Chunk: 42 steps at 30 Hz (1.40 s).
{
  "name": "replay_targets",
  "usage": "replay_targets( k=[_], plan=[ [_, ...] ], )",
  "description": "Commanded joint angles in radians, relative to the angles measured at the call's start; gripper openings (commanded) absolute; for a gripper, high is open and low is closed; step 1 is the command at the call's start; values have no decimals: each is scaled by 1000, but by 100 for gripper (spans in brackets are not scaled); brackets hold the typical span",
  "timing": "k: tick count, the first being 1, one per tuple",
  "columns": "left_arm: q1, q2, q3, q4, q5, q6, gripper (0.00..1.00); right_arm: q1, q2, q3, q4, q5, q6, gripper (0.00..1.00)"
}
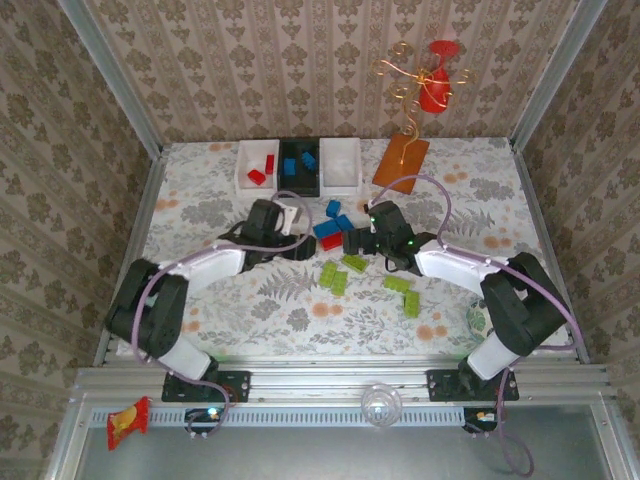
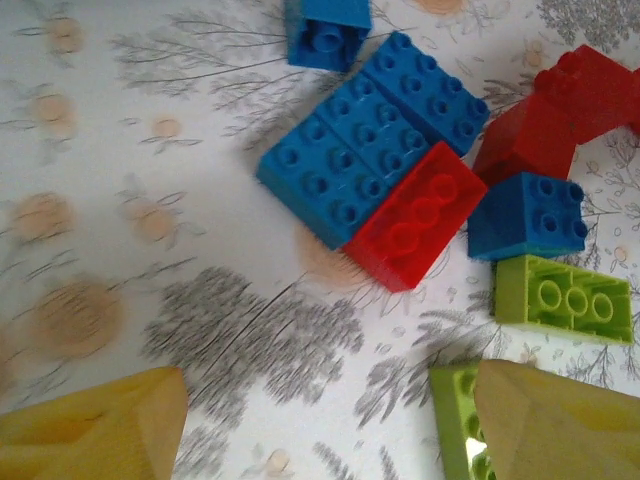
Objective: Sort the legos into containers by color
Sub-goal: Pick up the lego from the top-center of the table.
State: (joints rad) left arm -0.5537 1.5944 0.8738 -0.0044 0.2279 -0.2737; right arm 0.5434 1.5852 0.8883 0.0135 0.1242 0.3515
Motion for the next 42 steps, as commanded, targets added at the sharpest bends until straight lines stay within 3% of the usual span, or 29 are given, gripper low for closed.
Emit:
replay_targets(
  k=[1, 11, 23, 28, 42],
  plan=[
    [-42, 93, 114, 40, -71, 8, 77, 0, -60, -23, -31, 67, 9, 99],
    [-63, 412, 452, 3, -184, 48, 72, 0, -274, -239, 93, 35, -44, 100],
    [-55, 649, 758, -117, -230, 90, 53, 0, -298, -267, 100, 4, -44, 100],
    [-43, 677, 800, -150, -202, 76, 45, -1, -301, -278, 106, 1, -35, 100],
    [-40, 687, 815, -212, -224, 98, 43, 0, -300, -280, 111, -3, -21, 100]
  ],
)
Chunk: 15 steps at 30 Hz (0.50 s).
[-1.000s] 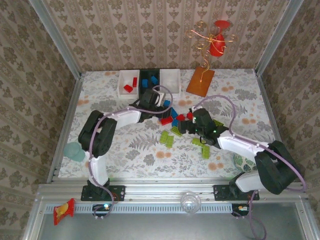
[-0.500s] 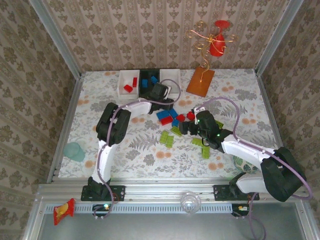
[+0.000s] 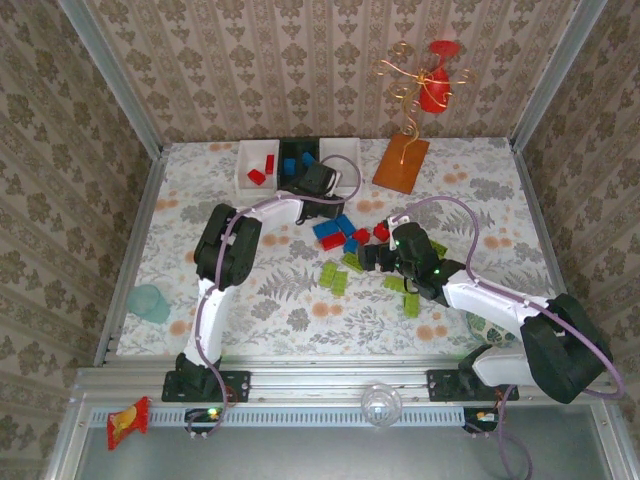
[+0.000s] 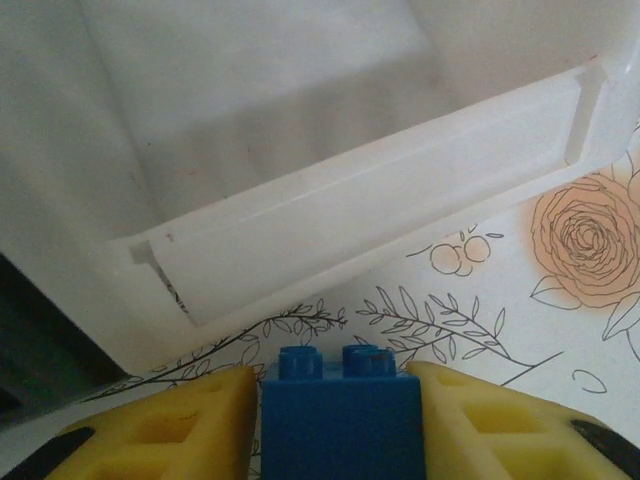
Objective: Sort the legos into containers by color
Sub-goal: Pick up the lego from the top-center of the table.
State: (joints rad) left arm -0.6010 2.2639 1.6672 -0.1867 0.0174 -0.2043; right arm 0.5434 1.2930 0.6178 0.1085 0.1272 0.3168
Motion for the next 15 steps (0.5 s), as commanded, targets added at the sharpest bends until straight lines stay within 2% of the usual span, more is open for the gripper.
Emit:
replay_targets(
  k=[1, 6, 13, 15],
  plan=[
    [9, 13, 20, -31, -14, 29, 41, 0, -7, -10, 15, -7, 14, 100],
    [18, -49, -29, -23, -21, 31, 32, 0, -18, -15, 13, -3, 16, 100],
    [63, -372, -274, 141, -69, 36, 30, 0, -6, -4, 24, -6, 15, 100],
    [94, -408, -310, 194, -75, 34, 29, 0, 6, 3, 31, -14, 17, 100]
  ],
)
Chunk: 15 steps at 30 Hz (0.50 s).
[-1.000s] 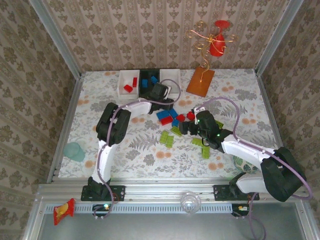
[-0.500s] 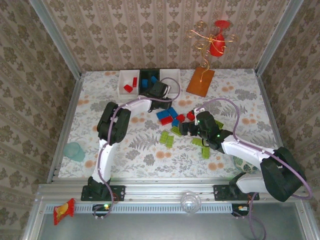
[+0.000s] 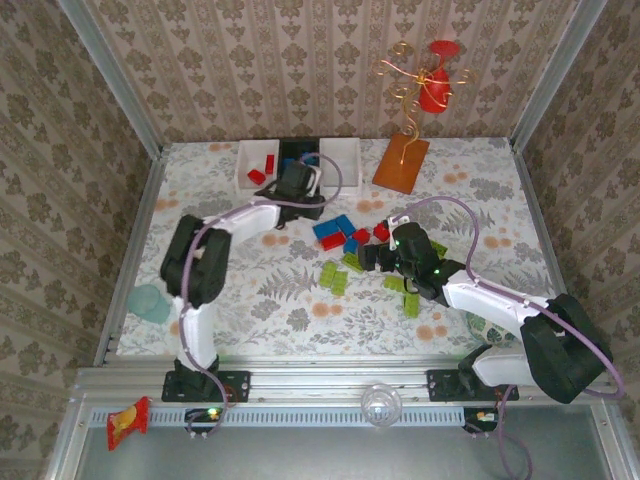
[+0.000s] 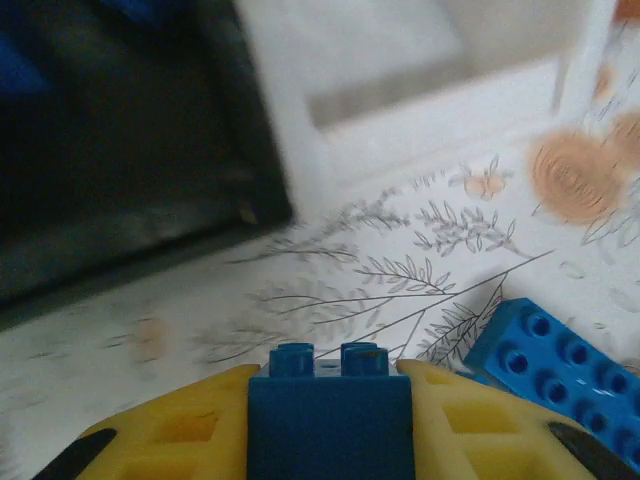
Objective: Sort the legos into containers by color
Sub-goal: Pick up the lego from the top-center of the table, then place the lego in the container.
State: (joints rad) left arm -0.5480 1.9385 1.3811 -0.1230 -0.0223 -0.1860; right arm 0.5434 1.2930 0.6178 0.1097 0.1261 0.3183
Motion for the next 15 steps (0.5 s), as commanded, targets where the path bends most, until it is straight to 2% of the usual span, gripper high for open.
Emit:
replay_targets(
  k=[1, 7, 15],
  plan=[
    [57, -81, -14, 129, -36, 16, 29, 0, 12, 8, 35, -19, 16, 100],
    [133, 47, 182, 65, -18, 16, 29, 1, 19, 16, 51, -42, 25, 100],
    [164, 282, 491, -66, -5, 11, 35, 1, -23, -3, 35, -28, 31, 100]
  ],
)
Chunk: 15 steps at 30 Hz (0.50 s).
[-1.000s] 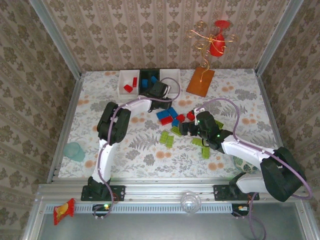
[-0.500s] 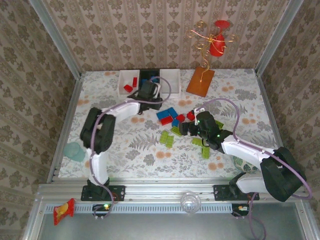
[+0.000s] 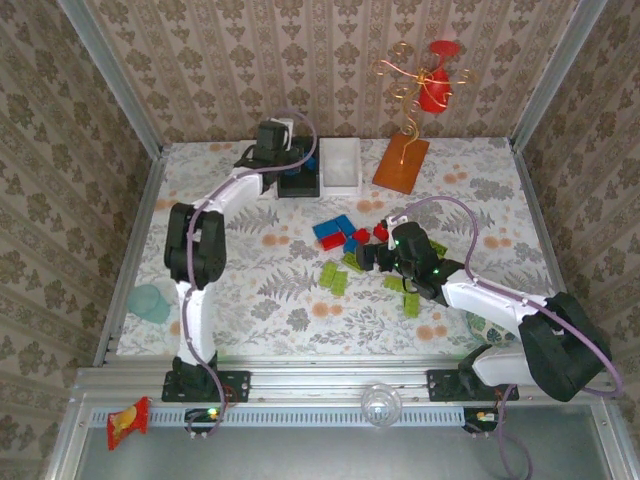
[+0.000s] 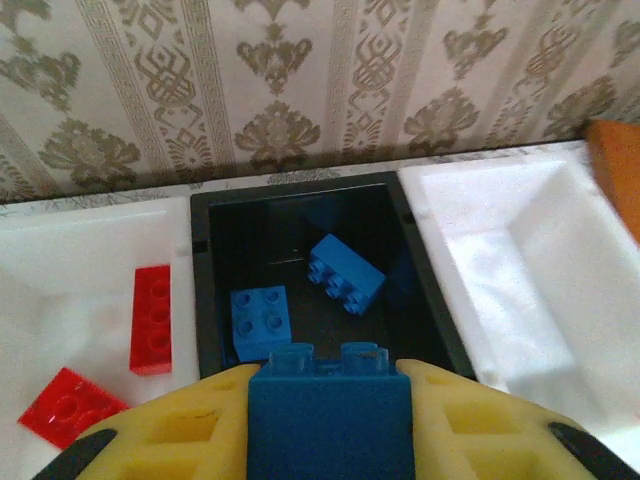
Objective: Sort the legos into containers by color
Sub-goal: Place the lego in the container.
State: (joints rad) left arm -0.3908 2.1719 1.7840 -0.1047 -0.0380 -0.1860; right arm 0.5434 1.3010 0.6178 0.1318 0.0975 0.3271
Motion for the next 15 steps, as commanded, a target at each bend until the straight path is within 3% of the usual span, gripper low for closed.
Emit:
replay_targets(
  k=[1, 8, 12, 15],
  plan=[
    [10, 74, 126, -104, 10, 13, 37, 1, -35, -5, 8, 5, 21, 100],
    [23, 43, 153, -147, 27, 31, 59, 1, -59, -12, -35, 47, 32, 100],
    [24, -110, -20, -112, 77, 15, 68, 1, -56, -12, -60, 63, 36, 100],
    [21, -289, -271, -29, 167, -33, 71, 1, -42, 3, -95, 74, 38, 100]
  ],
)
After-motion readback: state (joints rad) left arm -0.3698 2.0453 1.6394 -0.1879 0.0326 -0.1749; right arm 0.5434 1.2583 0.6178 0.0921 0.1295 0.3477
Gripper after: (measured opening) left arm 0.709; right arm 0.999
